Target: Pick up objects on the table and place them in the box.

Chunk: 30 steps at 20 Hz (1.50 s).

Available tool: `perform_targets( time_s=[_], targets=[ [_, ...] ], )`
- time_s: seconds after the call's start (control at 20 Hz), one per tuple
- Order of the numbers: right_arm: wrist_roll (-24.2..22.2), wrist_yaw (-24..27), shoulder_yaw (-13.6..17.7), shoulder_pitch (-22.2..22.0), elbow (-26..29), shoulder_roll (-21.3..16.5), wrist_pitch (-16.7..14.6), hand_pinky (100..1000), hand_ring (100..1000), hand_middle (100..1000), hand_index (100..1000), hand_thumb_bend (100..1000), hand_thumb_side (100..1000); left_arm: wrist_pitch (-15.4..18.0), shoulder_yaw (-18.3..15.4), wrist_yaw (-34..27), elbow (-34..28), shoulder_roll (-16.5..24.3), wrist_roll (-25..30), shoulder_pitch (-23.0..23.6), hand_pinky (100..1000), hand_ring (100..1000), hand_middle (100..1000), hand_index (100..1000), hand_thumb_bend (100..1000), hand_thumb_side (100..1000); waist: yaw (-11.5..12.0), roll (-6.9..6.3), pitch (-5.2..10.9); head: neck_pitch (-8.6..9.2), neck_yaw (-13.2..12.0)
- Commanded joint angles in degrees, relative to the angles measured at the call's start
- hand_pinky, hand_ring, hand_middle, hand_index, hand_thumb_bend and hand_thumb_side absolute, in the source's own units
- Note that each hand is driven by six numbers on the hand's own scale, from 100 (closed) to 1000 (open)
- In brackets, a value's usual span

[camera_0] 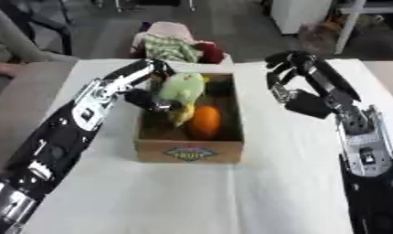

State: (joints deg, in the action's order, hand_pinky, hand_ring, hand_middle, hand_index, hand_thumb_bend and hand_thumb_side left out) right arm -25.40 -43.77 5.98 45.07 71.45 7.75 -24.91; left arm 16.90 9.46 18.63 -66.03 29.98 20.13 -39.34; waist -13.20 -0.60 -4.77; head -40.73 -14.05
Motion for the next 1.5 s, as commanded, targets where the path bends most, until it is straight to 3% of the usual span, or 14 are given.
perform_targets(
  time_s=[0.05, 0.4, 0.55, 0.75, 1.15, 1.5],
  targets=[
    [0.1, -0.2, 0.1, 0.9, 1.1, -0.7, 0.2, 570, 690, 699, 826, 100, 643, -0.8, -2.2, -6.9, -6.2, 4.1, -0.9, 0.5, 915, 757, 754, 794, 718, 614, 0.4, -0.12, 0.93, 0.26, 0.4],
    [0.2, -0.1, 0.4, 0.9, 1.2, -1.3, 0.5, 569, 690, 698, 825, 100, 643, -6.1, -6.8, -19.5, -18.4, 8.8, -5.5, 7.7, 897, 711, 708, 777, 582, 556, 1.7, -0.23, 0.88, 0.33, 1.2],
    [0.3, 0.2, 0.5, 1.1, 1.3, -1.5, 0.6, 569, 691, 699, 825, 100, 636, -8.0, -8.7, -23.3, -22.3, 9.0, -8.6, 12.0, 880, 681, 674, 761, 484, 507, 2.3, -0.23, 0.81, 0.33, 1.5],
    [0.3, 1.3, 0.6, 1.1, 1.6, -1.6, 1.0, 565, 688, 696, 825, 100, 629, -9.0, -11.0, -27.0, -27.0, 8.5, -12.6, 17.5, 872, 665, 659, 754, 427, 452, 2.8, -0.22, 0.69, 0.4, 1.5],
    [-0.9, 6.7, 1.4, -0.5, 2.8, -3.5, 3.3, 541, 668, 677, 820, 100, 571, -10.5, -15.9, -27.0, -35.5, 3.7, -17.8, 29.2, 868, 651, 643, 747, 333, 358, 4.1, -0.54, 0.86, -0.28, 1.5],
    [-0.7, 13.4, 3.0, -3.7, 5.5, -5.7, 7.6, 508, 632, 639, 811, 100, 552, -12.1, -18.0, -24.7, -40.3, -1.1, -19.4, 35.3, 868, 639, 629, 745, 315, 368, 4.8, -0.43, 0.93, -2.76, 1.7]
  ],
)
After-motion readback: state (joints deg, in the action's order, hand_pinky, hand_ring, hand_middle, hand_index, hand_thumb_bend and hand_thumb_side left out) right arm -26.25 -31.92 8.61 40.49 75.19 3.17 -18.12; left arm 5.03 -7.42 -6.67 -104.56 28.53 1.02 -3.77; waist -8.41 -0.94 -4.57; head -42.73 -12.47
